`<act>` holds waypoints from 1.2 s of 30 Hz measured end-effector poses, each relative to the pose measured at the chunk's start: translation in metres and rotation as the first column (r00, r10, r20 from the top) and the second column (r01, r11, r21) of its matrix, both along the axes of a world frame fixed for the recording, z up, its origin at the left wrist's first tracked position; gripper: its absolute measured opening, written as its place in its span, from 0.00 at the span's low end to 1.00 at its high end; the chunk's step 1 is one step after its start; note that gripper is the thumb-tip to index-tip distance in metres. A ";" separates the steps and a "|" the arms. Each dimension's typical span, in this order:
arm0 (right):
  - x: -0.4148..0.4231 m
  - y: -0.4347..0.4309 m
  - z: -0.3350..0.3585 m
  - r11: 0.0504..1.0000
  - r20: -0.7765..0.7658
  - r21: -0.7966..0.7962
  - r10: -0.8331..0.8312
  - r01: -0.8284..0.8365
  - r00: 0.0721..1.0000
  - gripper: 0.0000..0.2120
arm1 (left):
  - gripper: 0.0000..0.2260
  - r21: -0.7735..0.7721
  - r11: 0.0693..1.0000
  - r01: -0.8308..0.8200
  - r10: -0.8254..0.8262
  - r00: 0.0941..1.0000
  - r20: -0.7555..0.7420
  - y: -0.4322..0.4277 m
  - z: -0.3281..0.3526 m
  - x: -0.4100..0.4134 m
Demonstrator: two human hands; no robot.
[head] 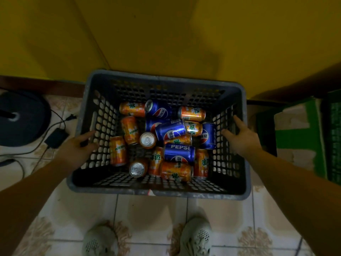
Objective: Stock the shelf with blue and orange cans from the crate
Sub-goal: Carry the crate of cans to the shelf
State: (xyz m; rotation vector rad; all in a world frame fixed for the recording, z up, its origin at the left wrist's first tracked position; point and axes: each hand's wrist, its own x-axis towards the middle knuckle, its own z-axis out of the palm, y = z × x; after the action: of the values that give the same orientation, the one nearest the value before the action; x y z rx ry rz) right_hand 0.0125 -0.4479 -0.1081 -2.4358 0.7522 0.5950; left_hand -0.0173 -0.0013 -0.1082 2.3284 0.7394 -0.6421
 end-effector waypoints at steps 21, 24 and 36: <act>-0.111 0.035 0.238 0.990 -0.075 0.000 -0.141 0.142 0.987 0.31 | 0.35 -0.007 0.957 0.290 -0.290 0.955 -0.059 0.041 0.243 -0.036; -0.154 0.048 0.321 0.981 -0.059 -0.051 -0.192 0.189 0.980 0.31 | 0.35 -0.023 0.934 0.358 -0.358 0.932 -0.048 0.053 0.319 -0.044; -0.356 0.035 0.543 0.812 0.047 0.027 -0.584 0.583 0.811 0.31 | 0.35 0.032 0.669 0.743 -0.737 0.656 0.160 -0.045 0.545 -0.049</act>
State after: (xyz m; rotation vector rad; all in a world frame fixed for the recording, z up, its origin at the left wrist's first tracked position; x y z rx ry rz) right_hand -0.3433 -0.4130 0.4352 -2.0292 1.3930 0.2815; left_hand -0.0660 -0.0464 0.4373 2.5693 -0.3660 -0.7719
